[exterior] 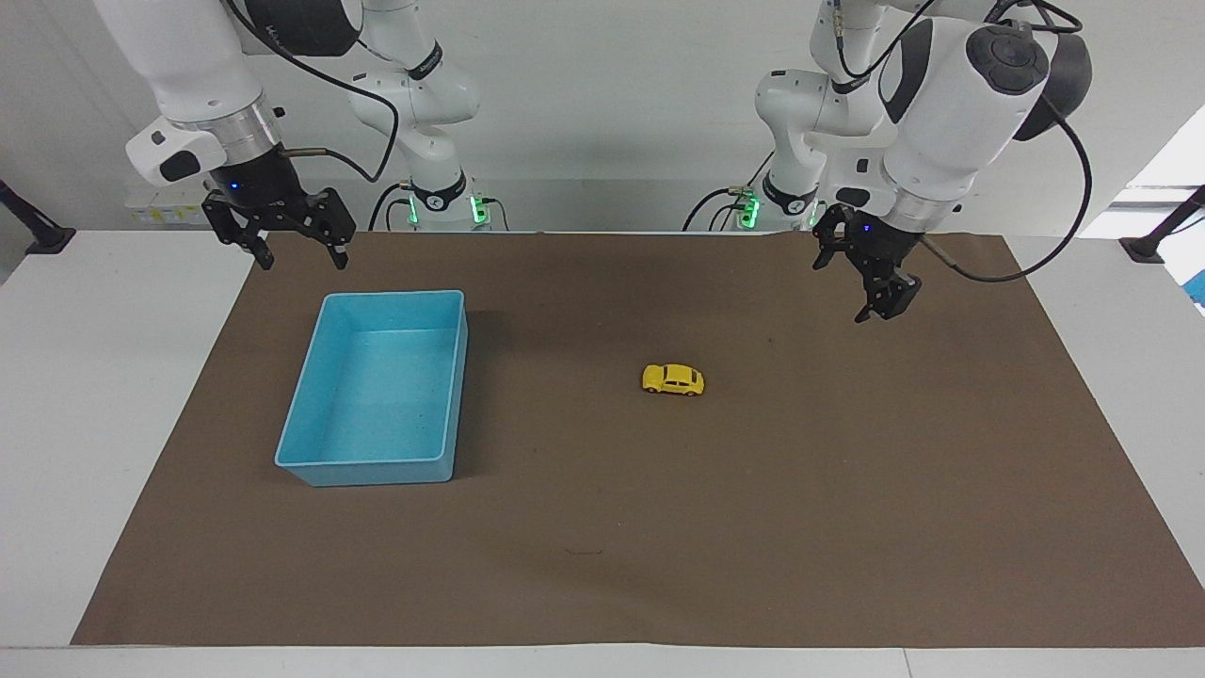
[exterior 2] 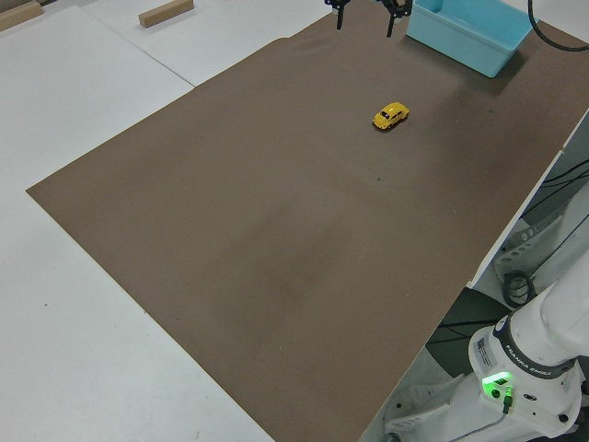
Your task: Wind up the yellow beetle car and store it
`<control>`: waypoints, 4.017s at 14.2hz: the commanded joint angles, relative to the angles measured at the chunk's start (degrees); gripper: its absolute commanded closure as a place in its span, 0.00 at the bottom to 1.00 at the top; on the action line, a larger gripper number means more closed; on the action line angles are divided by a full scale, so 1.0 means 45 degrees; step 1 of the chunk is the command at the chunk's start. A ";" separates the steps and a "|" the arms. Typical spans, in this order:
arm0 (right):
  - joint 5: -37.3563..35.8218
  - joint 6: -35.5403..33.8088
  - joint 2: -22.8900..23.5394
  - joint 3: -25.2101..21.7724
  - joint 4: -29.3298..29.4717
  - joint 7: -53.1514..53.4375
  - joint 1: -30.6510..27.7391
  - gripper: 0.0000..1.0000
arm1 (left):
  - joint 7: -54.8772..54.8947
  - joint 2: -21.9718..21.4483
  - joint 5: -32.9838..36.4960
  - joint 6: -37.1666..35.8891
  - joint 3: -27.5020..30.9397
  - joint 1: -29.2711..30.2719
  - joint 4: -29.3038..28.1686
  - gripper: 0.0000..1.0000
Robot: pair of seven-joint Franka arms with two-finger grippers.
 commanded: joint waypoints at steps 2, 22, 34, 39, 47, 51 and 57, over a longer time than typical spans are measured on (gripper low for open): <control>0.0049 -0.0214 -0.0080 0.0082 0.0026 -0.0232 -0.0118 0.00 | 0.2068 0.0711 -0.0554 0.1033 0.0199 -0.0232 -0.0289 0.00; 0.0049 -0.0214 -0.0080 0.0082 0.0026 -0.0232 -0.0118 0.00 | 0.2403 0.1142 -0.1121 1.0566 0.0238 -0.4079 -0.6891 0.00; 0.0049 -0.0214 -0.0080 0.0082 0.0026 -0.0232 -0.0118 0.00 | 0.1036 0.1495 -0.1062 1.0431 0.0316 -0.4666 -0.7242 1.00; 0.0049 -0.0214 -0.0080 0.0082 0.0026 -0.0232 -0.0118 0.00 | 0.1133 0.1456 -0.1062 1.0430 0.0374 -0.4219 -0.7438 1.00; 0.0049 -0.0234 -0.0080 0.0082 0.0026 -0.0232 -0.0118 0.00 | 0.2750 0.1494 -0.1062 1.0430 0.0355 -0.2909 -0.7594 1.00; 0.0049 -0.0214 -0.0080 0.0082 0.0026 -0.0232 -0.0118 0.00 | 0.4156 0.1475 -0.1062 1.0430 0.0374 -0.2323 -0.7730 1.00; 0.0049 -0.0214 -0.0080 0.0082 0.0026 -0.0232 -0.0118 0.00 | 0.5528 0.1495 -0.1062 1.0410 0.0355 -0.1210 -0.7887 1.00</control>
